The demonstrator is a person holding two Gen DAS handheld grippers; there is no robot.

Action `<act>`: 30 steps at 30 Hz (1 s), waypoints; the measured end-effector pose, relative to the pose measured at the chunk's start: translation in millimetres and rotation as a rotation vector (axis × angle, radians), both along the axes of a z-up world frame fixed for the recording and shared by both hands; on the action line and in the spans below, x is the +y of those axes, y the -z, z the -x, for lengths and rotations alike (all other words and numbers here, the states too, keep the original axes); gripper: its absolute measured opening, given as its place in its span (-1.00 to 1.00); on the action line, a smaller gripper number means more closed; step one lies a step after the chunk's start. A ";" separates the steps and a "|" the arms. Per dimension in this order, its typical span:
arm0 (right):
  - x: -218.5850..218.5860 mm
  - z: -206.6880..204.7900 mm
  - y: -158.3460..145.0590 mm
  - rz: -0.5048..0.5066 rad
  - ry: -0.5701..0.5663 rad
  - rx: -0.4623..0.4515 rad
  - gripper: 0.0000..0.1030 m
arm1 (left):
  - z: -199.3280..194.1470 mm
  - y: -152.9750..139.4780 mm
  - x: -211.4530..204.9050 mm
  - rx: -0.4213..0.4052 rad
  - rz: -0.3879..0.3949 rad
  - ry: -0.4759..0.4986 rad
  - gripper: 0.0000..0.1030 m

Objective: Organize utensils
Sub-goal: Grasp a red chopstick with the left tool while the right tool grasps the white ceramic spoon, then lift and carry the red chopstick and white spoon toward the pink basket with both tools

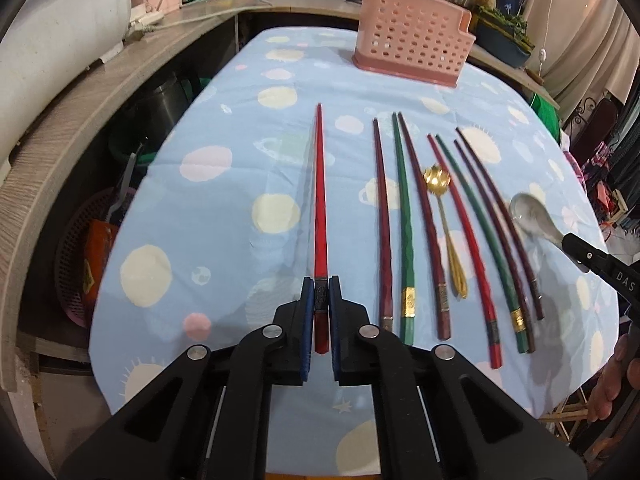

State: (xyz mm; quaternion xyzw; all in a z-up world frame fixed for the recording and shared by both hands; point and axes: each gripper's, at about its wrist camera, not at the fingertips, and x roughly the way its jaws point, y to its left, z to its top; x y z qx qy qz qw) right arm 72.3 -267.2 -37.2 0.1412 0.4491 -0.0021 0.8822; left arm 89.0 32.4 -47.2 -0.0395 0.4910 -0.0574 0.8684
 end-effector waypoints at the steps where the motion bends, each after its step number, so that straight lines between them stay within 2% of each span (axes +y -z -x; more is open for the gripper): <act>1: -2.2 0.4 -5.4 0.001 0.006 -0.007 -0.88 | -0.3 -7.4 1.4 -0.012 0.009 -0.005 -0.87; 8: -11.8 -2.6 -40.9 0.026 0.028 -0.075 -0.89 | -10.4 -64.1 8.1 -0.121 0.047 -0.032 -0.87; 15: -17.4 -15.2 -59.0 0.016 0.033 -0.107 -0.89 | -34.2 -117.6 13.0 -0.226 0.060 -0.051 -0.87; 20: -19.9 -29.2 -75.8 0.013 0.030 -0.136 -0.89 | -51.3 -142.1 15.7 -0.265 0.083 -0.048 -0.87; 28: -24.7 -81.7 -119.1 0.015 0.020 -0.218 -0.90 | -107.4 -201.7 2.9 -0.392 0.058 -0.043 -0.87; 30: -24.2 -100.9 -130.2 0.004 0.014 -0.238 -0.98 | -122.4 -217.0 -2.7 -0.421 0.056 -0.039 -0.87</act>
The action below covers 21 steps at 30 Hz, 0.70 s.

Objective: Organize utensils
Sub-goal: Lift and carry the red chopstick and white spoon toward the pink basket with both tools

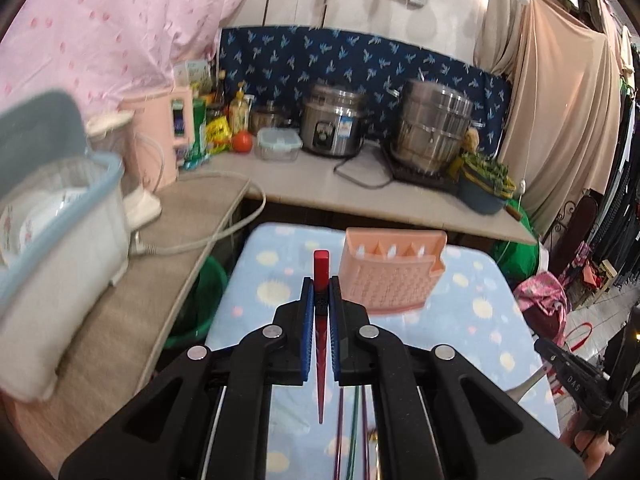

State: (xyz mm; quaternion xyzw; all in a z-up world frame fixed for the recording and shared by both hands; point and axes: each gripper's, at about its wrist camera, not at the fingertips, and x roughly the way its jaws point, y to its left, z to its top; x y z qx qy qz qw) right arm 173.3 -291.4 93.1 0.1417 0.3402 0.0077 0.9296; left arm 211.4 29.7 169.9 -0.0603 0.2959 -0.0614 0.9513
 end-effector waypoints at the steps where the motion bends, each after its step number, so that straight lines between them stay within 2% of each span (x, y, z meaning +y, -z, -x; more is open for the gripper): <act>1: 0.8 -9.5 -5.5 -0.002 -0.001 -0.011 -0.98 | -8.5 -10.7 -3.3 -0.020 0.001 0.001 -0.87; 8: 15.8 -79.1 -45.1 0.046 -0.012 -0.084 -0.99 | -58.4 -72.9 -23.5 -0.130 0.039 0.014 -0.87; 13: -4.1 -74.2 -33.6 0.041 0.020 -0.047 -0.97 | -64.5 -75.9 -28.0 -0.137 0.036 0.033 -0.87; 14: -11.0 -68.2 -26.1 0.038 0.034 -0.034 -0.91 | -62.2 -72.3 -26.7 -0.134 0.030 0.031 -0.87; 16: -25.1 -57.4 -5.5 0.023 0.072 0.020 -0.52 | -57.9 -61.7 -22.6 -0.119 0.027 0.029 -0.87; 18: -35.1 -44.2 17.5 -0.003 0.097 0.064 -0.31 | -50.2 -48.4 -17.0 -0.096 0.028 0.029 -0.87; 21: -48.8 -29.5 61.2 -0.062 0.115 0.149 -0.15 | -36.9 -26.0 -11.6 -0.060 0.008 0.021 -0.87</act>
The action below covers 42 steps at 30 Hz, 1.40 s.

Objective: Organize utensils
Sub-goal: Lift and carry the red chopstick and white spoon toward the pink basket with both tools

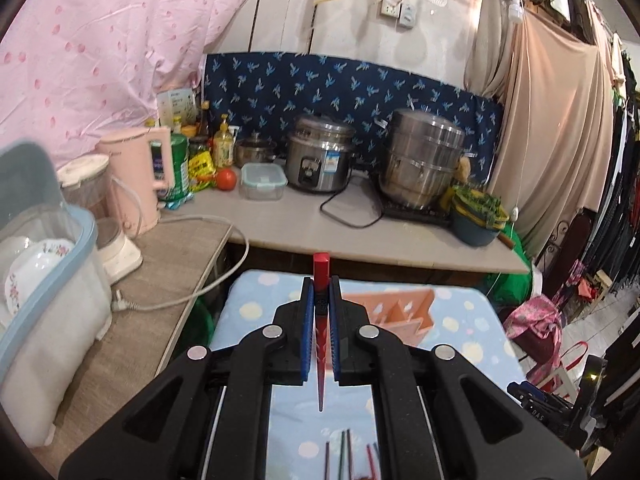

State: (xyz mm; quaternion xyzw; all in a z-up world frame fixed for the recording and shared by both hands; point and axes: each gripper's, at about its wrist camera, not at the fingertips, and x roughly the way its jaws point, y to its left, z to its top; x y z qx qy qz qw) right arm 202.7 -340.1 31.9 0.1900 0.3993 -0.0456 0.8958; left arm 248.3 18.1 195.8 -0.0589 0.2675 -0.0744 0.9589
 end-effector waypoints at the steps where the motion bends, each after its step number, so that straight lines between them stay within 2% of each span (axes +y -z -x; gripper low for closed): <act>1: -4.0 2.4 14.6 -0.027 0.009 0.031 -0.15 | 4.5 8.6 1.0 0.015 -0.010 -0.004 -0.87; 7: -11.8 0.9 70.2 -0.137 0.009 0.085 -0.15 | 22.4 41.4 -0.9 0.086 -0.024 -0.009 -0.87; 18: -9.8 -29.9 93.1 -0.198 -0.024 0.070 -0.15 | 34.8 68.8 1.2 0.163 0.004 -0.027 -0.87; 20: -9.0 -32.2 93.7 -0.199 -0.029 0.069 -0.40 | 35.2 70.0 1.5 0.168 0.003 -0.030 -0.87; 21: -7.9 -33.2 93.0 -0.195 -0.035 0.068 -0.68 | 35.5 70.3 1.4 0.170 0.002 -0.030 -0.87; 22: -7.2 -32.7 91.8 -0.198 -0.041 0.065 -0.70 | 35.6 70.2 1.0 0.171 0.002 -0.031 -0.87; 27: 2.0 -22.8 62.8 -0.175 -0.052 0.006 -0.86 | 35.8 69.2 0.8 0.169 0.009 -0.028 -0.87; 30: 10.0 -19.9 34.4 -0.100 -0.056 -0.034 -0.86 | 34.1 62.3 -0.2 0.154 0.017 -0.021 -0.87; 32: 13.4 -22.0 16.1 -0.085 -0.067 -0.062 -0.86 | 31.8 54.1 -1.2 0.136 0.019 -0.017 -0.87; 36: 19.6 -34.4 -26.6 -0.057 -0.084 -0.138 -0.86 | 19.5 27.1 -4.7 0.082 0.027 -0.003 -0.86; 39: 24.4 -52.7 -58.7 -0.049 -0.101 -0.197 -0.86 | 1.8 -3.8 -7.8 0.019 0.032 0.004 -0.87; 42: 35.1 -75.6 -86.9 0.001 -0.112 -0.248 -0.86 | -18.3 -34.4 -10.1 -0.046 0.051 0.007 -0.87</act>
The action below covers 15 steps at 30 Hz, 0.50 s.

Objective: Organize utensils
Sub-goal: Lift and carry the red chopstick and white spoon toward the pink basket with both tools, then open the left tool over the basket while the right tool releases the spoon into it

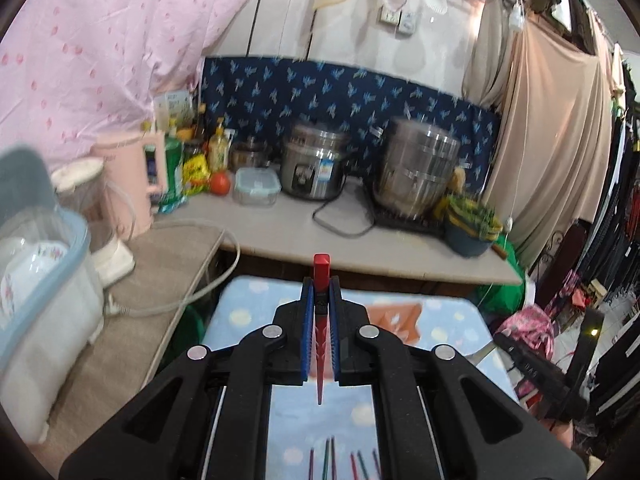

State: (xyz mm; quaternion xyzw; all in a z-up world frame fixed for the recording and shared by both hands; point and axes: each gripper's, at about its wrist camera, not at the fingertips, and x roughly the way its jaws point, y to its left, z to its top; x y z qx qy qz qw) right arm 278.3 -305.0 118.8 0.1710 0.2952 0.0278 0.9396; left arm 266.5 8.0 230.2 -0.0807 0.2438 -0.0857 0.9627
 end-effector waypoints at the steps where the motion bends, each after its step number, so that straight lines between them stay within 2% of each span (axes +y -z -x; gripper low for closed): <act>1: 3.4 -10.1 -7.1 0.012 -0.001 -0.012 -0.86 | -6.7 -8.4 -0.2 -0.015 0.009 0.001 -0.87; 4: 9.7 -37.2 -18.1 0.018 -0.005 -0.026 -0.86 | -28.5 -28.3 -6.4 -0.061 0.013 0.004 -0.87; 7: 17.7 -65.0 -17.5 0.037 -0.002 -0.025 -0.86 | -51.4 -31.6 -14.1 -0.081 0.017 0.012 -0.87; 15: 37.4 -115.7 17.1 0.080 -0.014 0.050 -0.86 | -102.4 15.7 -26.1 -0.023 0.005 0.014 -0.86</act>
